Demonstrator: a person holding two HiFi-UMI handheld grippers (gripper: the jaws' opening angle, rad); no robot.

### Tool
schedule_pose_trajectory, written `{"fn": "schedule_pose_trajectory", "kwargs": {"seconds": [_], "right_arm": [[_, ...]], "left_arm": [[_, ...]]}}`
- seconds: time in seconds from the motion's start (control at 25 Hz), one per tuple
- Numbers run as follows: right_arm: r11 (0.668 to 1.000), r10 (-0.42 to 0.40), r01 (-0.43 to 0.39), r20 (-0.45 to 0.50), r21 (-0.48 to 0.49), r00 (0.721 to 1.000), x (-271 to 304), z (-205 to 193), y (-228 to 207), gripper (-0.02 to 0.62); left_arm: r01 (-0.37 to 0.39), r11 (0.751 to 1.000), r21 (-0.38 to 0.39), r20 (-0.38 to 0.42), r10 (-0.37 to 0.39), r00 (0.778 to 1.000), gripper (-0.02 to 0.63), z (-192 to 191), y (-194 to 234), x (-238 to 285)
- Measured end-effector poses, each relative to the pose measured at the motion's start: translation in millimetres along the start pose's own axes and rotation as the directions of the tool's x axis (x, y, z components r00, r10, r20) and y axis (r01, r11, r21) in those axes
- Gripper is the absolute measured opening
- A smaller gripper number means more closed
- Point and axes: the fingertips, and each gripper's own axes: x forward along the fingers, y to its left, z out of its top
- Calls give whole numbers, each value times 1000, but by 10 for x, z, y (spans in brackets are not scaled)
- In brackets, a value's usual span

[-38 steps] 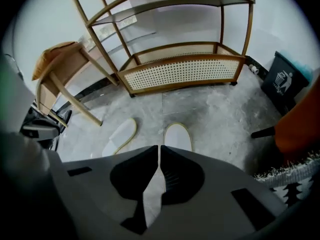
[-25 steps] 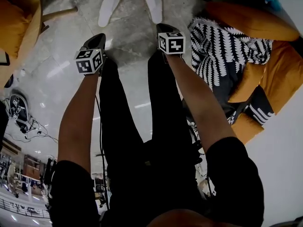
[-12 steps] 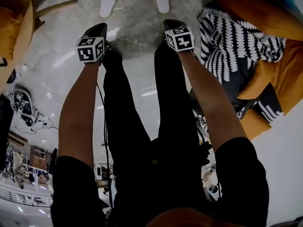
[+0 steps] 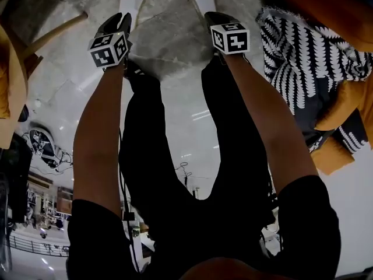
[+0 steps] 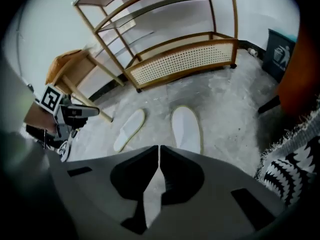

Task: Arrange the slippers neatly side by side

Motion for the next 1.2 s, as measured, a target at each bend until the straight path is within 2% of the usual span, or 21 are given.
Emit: {"fn": "schedule_pose_trajectory", "kwargs": {"seconds": [0.08, 0.24, 0.48, 0.6, 0.72, 0.84, 1.04, 1.12, 1.2], "right_arm": [[999, -10, 9, 25, 37, 1000, 126, 27, -76, 38], [999, -32, 32, 12, 1, 999, 372, -43, -262, 38], [999, -42, 42, 9, -12, 999, 607, -125, -479, 38], [998, -63, 63, 12, 11, 998, 656, -157, -625, 38], [996, -85, 84, 14, 35, 996, 639, -208, -739, 38], [994, -97, 96, 17, 53, 995, 604, -243, -775, 38], [993, -98, 96, 21, 73, 995, 490, -264, -739, 38], [993, -93, 91, 21, 75, 995, 419, -268, -707, 38], [993, -86, 85, 18, 77, 996, 345, -279, -676, 38]], "left_arm": [[-10, 999, 50, -58, 13, 998, 120, -74, 81, 223], [5, 984, 175, -171, 25, 985, 133, -264, 163, 618], [8, 982, 189, -223, 35, 974, 133, -506, 312, 1013], [-3, 980, 197, -234, 50, 971, 133, -595, 331, 1125], [-30, 988, 155, -233, 66, 970, 128, -644, 355, 1171], [-53, 992, 112, -214, 77, 974, 50, -625, 387, 1149], [-67, 996, 51, -193, 76, 978, 35, -569, 359, 1044], [-76, 997, -1, -171, 74, 982, 32, -520, 318, 971], [-89, 992, -87, -144, 76, 987, 32, -477, 244, 884]]}}
